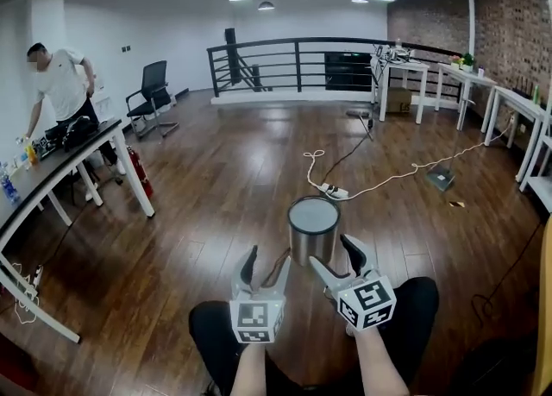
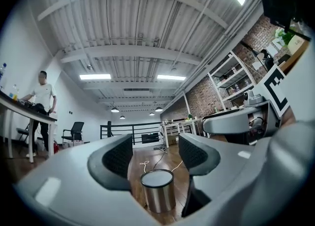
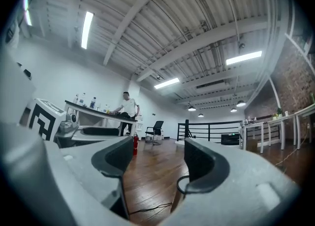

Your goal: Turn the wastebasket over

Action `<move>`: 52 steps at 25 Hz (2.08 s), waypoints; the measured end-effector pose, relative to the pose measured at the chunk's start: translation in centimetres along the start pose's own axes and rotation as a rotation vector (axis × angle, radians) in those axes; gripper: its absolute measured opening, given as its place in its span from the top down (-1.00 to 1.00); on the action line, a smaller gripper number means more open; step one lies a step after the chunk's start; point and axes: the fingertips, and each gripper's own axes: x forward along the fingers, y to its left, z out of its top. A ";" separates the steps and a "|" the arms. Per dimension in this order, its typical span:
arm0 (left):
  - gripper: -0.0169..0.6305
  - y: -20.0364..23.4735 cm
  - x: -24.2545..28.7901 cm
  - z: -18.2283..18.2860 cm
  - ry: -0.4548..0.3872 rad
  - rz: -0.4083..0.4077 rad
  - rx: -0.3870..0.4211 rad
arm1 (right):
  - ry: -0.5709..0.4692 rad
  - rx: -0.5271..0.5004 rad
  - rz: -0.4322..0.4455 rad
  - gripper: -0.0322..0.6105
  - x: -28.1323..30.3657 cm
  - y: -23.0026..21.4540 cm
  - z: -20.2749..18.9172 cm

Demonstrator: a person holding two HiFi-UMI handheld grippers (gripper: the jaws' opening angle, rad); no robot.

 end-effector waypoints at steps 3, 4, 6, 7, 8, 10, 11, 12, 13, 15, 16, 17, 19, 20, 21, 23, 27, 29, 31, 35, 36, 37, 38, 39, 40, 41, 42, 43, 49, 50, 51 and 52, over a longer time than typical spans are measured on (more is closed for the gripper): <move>0.02 0.3 4.6 0.3 -0.020 0.003 0.017 | -0.013 0.004 -0.001 -0.07 3.1 -3.9 -0.3; 0.02 0.5 5.9 0.1 -0.021 0.004 0.025 | -0.014 0.010 -0.006 -0.07 3.9 -5.2 -0.5; 0.03 1.1 8.6 -0.9 -0.013 0.013 0.042 | -0.009 0.021 -0.017 -0.07 5.6 -7.7 -1.3; 0.03 1.6 10.1 -1.3 -0.006 0.019 0.048 | -0.001 0.028 -0.020 -0.07 6.6 -8.9 -1.9; 0.03 2.1 11.7 -1.8 0.004 0.023 0.045 | 0.013 0.035 -0.019 -0.07 7.7 -10.0 -2.6; 0.03 2.9 14.6 -2.8 0.025 0.026 0.020 | 0.054 0.047 -0.007 -0.07 9.9 -11.8 -4.2; 0.03 3.4 15.9 -3.4 0.034 0.029 0.007 | 0.075 0.049 -0.002 -0.07 10.9 -12.7 -5.0; 0.03 3.8 17.1 -4.0 0.043 0.031 -0.002 | 0.092 0.052 -0.002 -0.07 11.9 -13.5 -5.7; 0.03 4.2 18.3 -4.7 0.051 0.033 -0.008 | 0.105 0.056 -0.005 -0.07 12.9 -14.4 -6.4; 0.03 5.1 20.5 -6.2 0.070 0.035 -0.013 | 0.127 0.068 -0.010 -0.07 14.8 -16.0 -7.8; 0.03 5.7 21.4 -7.0 0.078 0.040 -0.016 | 0.143 0.072 -0.004 -0.07 15.8 -16.5 -8.6; 0.03 6.4 22.4 -7.8 0.086 0.046 -0.022 | 0.165 0.072 0.010 -0.07 16.9 -16.8 -9.6; 0.03 7.9 24.1 -9.0 0.096 0.056 -0.044 | 0.226 0.069 0.054 -0.07 19.3 -16.9 -11.7; 0.03 8.6 24.9 -9.6 0.098 0.061 -0.055 | 0.264 0.063 0.080 -0.07 20.6 -16.7 -13.0; 0.03 9.4 25.5 -10.2 0.103 0.066 -0.066 | 0.306 0.053 0.108 -0.07 21.9 -16.5 -14.4; 0.03 10.6 26.7 -11.6 0.123 0.080 -0.078 | 0.395 0.019 0.163 -0.07 24.2 -16.0 -17.5; 0.03 12.7 28.7 -14.0 0.170 0.113 -0.079 | 0.534 -0.028 0.257 -0.07 28.4 -14.6 -23.7; 0.03 13.7 29.3 -14.9 0.188 0.124 -0.084 | 0.596 -0.049 0.312 -0.07 30.4 -13.3 -26.5; 0.03 14.3 29.8 -15.8 0.209 0.129 -0.091 | 0.663 -0.066 0.370 -0.07 31.7 -11.8 -29.4; 0.03 15.0 30.6 -17.7 0.248 0.128 -0.099 | 0.794 -0.089 0.436 -0.07 32.9 -9.9 -35.0; 0.03 15.1 30.7 -18.1 0.257 0.128 -0.100 | 0.816 -0.096 0.442 -0.07 33.1 -9.7 -36.0; 0.03 15.2 30.8 -18.4 0.265 0.129 -0.102 | 0.834 -0.106 0.448 -0.07 33.3 -9.6 -36.9; 0.03 15.3 30.8 -18.7 0.270 0.132 -0.103 | 0.849 -0.118 0.455 -0.04 33.4 -9.4 -37.7; 0.03 15.4 30.8 -19.0 0.274 0.136 -0.103 | 0.860 -0.136 0.462 0.01 33.6 -9.2 -38.4; 0.04 15.6 30.8 -19.4 0.277 0.142 -0.100 | 0.868 -0.156 0.468 0.04 33.9 -9.1 -39.1; 0.04 15.9 30.7 -19.7 0.282 0.150 -0.095 | 0.873 -0.174 0.474 0.06 34.2 -8.9 -39.5; 0.05 16.1 30.7 -19.9 0.287 0.157 -0.091 | 0.878 -0.190 0.478 0.11 34.5 -8.8 -39.9; 0.05 16.3 30.7 -20.1 0.292 0.162 -0.089 | 0.885 -0.206 0.478 0.19 34.7 -8.7 -40.3; 0.06 17.1 30.6 -20.6 0.302 0.171 -0.114 | 0.920 -0.265 0.390 0.45 35.1 -9.1 -41.8; 0.07 17.1 30.7 -20.6 0.301 0.173 -0.116 | 0.918 -0.265 0.383 0.47 35.2 -9.1 -41.7; 0.07 17.1 30.9 -20.6 0.303 0.173 -0.118 | 0.914 -0.263 0.380 0.49 35.3 -9.0 -41.5; 0.07 17.0 31.0 -20.5 0.306 0.170 -0.122 | 0.910 -0.256 0.377 0.53 35.3 -9.0 -41.4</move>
